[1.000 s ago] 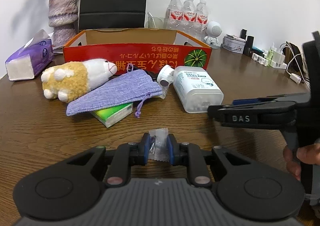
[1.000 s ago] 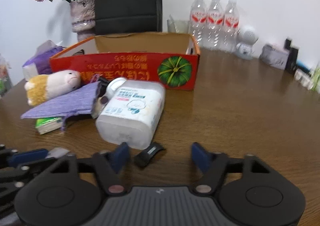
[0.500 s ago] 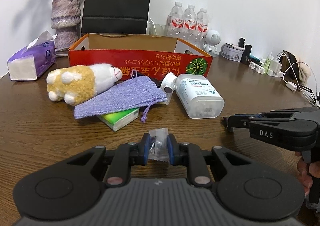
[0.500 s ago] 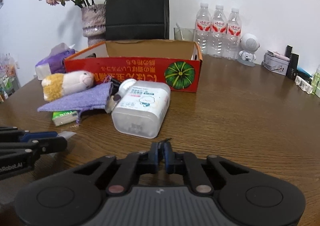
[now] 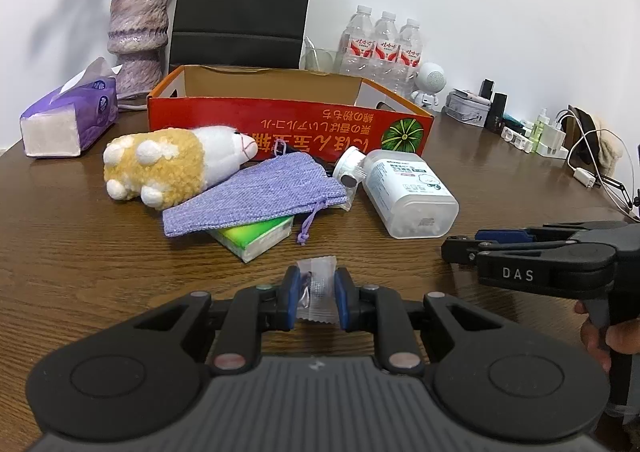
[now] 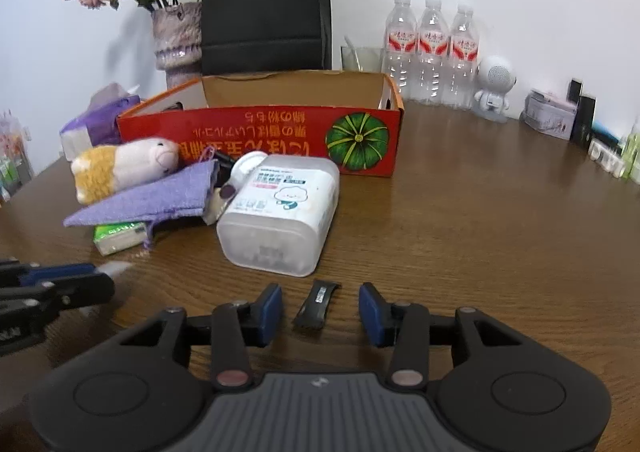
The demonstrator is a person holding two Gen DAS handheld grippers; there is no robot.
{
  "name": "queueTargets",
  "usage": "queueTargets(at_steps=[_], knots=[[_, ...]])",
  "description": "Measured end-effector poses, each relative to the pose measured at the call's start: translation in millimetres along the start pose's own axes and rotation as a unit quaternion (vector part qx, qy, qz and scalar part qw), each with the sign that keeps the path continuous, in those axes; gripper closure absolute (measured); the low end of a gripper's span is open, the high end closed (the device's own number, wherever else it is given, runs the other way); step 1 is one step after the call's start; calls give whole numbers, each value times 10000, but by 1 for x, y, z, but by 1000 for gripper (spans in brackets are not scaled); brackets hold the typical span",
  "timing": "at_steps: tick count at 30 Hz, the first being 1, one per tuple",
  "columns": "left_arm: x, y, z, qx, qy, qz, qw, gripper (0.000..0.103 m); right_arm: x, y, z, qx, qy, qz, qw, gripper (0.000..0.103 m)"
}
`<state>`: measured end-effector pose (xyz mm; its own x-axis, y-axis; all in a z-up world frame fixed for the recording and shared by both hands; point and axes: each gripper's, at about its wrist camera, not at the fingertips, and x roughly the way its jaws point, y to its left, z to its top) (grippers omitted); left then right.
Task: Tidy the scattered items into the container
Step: 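Grasp the small clear wrapped packet with left tool while right tool grasps the small black item, then carry both held items into the cardboard box and open both tools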
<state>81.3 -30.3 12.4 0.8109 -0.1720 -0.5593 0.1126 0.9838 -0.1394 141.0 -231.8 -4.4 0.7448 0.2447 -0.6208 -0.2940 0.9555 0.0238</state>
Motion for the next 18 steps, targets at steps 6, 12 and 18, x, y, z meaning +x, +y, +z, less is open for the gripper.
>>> queueTargets(at_steps=[6,12,18], knots=[[0,3,0,-18,-9,16,10000,83,-9,0,-6,-99,-39,159,9998,92],[-2,3,1,-28,-44,-32,10000,83,-23,-3,-9,-69,-197,203,9996,92],[-11,2,15,25,-302,-126,9995,83,-36,-1,2,-68,-448,269,9986,92]])
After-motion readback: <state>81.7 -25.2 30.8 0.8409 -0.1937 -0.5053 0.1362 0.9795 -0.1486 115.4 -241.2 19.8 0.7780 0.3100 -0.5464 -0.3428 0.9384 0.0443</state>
